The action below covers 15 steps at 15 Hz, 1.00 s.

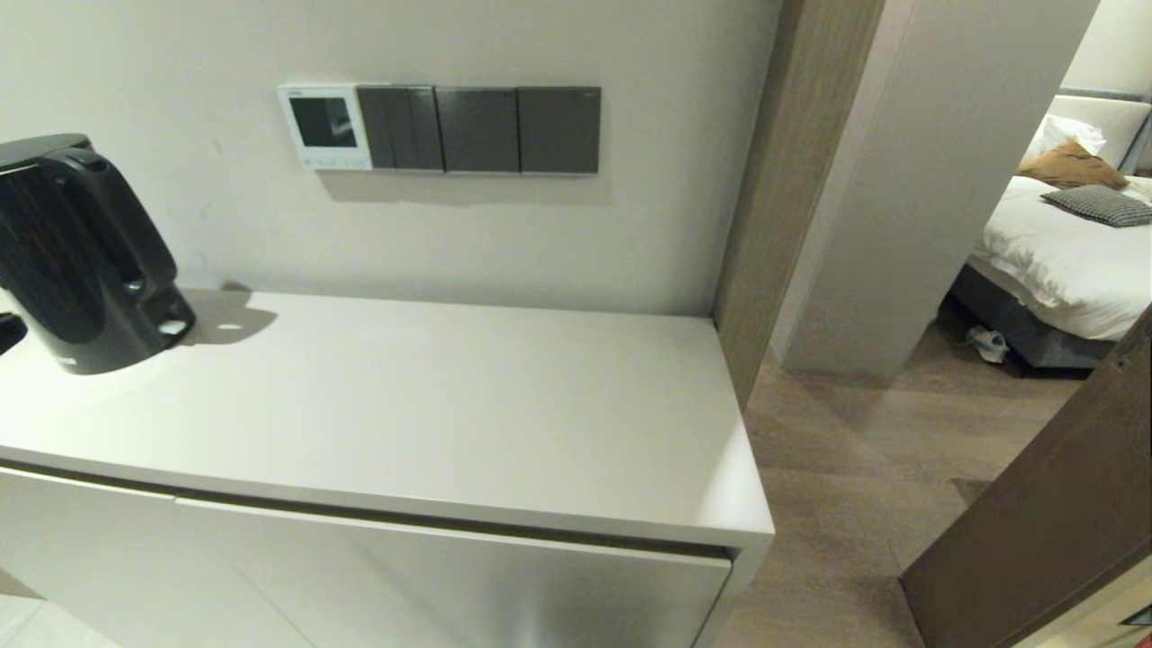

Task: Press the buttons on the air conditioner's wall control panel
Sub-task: Turn on the central air conditioner

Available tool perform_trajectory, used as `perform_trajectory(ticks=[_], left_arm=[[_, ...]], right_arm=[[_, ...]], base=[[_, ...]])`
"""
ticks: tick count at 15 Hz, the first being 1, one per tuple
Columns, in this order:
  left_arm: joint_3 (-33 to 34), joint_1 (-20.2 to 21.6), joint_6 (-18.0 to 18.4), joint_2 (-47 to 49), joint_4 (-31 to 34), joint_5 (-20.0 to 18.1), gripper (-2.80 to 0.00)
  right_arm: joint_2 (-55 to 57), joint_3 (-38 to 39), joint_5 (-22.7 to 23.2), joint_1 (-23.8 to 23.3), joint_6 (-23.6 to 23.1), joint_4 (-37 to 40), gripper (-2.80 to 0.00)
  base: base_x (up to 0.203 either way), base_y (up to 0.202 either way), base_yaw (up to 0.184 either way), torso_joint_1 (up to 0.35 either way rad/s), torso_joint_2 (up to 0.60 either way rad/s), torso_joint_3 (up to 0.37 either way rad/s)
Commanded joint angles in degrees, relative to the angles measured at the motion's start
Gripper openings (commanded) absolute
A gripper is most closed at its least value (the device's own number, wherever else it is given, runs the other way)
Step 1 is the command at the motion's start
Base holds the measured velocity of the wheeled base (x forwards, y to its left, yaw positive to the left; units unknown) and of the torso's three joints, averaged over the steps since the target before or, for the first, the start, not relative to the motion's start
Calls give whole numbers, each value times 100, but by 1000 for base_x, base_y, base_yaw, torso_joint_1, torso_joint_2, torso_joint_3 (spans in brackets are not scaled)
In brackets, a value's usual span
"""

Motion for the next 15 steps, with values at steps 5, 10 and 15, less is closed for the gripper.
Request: perform_trajectory(ticks=[5, 10, 15], left_arm=[[-1322, -682, -9, 2715, -639, 37, -280], [-1759, -872, 22, 3665, -1260, 62, -280], [-2344, -963, 14, 4431, -1543, 176, -280]], right_arm=[[8, 9, 1, 2, 2, 2, -280], [8, 9, 1, 2, -4, 2, -280], [8, 9, 1, 2, -4, -2, -280]], base=[[0, 0, 0, 0, 0, 0], [0, 0, 0, 0, 0, 0], [0, 0, 0, 0, 0, 0]])
